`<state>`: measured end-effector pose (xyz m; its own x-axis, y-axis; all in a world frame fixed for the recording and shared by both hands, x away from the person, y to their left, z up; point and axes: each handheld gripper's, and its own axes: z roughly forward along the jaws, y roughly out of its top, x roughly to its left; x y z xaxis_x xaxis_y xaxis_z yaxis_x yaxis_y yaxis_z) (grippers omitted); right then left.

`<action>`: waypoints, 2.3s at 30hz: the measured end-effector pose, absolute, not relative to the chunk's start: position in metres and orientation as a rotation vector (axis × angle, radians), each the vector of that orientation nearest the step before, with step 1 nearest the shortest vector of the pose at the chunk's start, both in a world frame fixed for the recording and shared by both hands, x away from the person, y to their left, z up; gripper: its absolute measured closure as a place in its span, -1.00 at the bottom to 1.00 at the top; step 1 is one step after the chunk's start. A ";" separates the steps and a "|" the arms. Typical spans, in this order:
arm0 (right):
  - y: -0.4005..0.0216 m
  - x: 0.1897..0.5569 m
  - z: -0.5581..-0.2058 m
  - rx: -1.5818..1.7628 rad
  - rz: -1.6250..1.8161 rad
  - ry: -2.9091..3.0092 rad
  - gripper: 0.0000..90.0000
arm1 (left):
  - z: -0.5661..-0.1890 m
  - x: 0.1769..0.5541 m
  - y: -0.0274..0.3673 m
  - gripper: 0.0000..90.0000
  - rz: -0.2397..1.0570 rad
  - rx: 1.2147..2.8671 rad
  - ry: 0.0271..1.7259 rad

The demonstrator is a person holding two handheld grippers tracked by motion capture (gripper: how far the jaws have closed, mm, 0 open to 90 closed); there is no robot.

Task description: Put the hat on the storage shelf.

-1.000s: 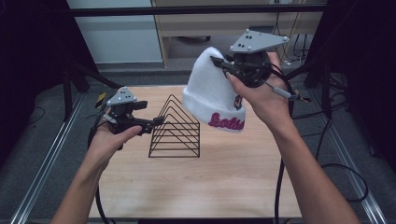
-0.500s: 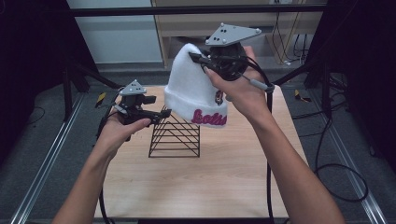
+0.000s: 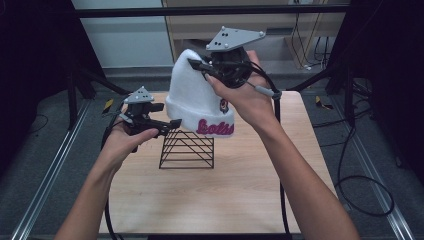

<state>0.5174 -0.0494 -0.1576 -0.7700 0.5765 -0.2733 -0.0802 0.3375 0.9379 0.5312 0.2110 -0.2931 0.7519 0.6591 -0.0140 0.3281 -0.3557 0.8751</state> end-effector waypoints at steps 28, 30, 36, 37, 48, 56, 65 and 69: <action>-0.051 0.513 -0.161 0.405 1.501 2.034 0.85 | -0.290 0.521 0.214 0.63 0.500 1.952 0.704; -0.056 0.516 -0.162 0.421 1.500 2.027 0.85 | -0.288 0.518 0.215 0.64 0.522 1.945 0.721; -0.062 0.521 -0.168 0.450 1.488 2.026 0.85 | -0.286 0.514 0.215 0.64 0.543 1.953 0.732; -0.063 0.522 -0.169 0.457 1.485 2.026 0.85 | -0.286 0.513 0.215 0.64 0.546 1.954 0.733; -0.060 0.531 -0.178 0.476 1.477 2.041 0.85 | -0.289 0.513 0.221 0.62 0.588 1.960 0.766; -0.053 0.543 -0.190 0.487 1.469 2.068 0.84 | -0.301 0.516 0.228 0.62 0.591 1.960 0.800; -0.050 0.554 -0.204 0.507 1.440 2.100 0.84 | -0.310 0.519 0.232 0.61 0.604 1.950 0.833; -0.050 0.560 -0.210 0.520 1.427 2.111 0.83 | -0.316 0.521 0.230 0.61 0.615 1.953 0.848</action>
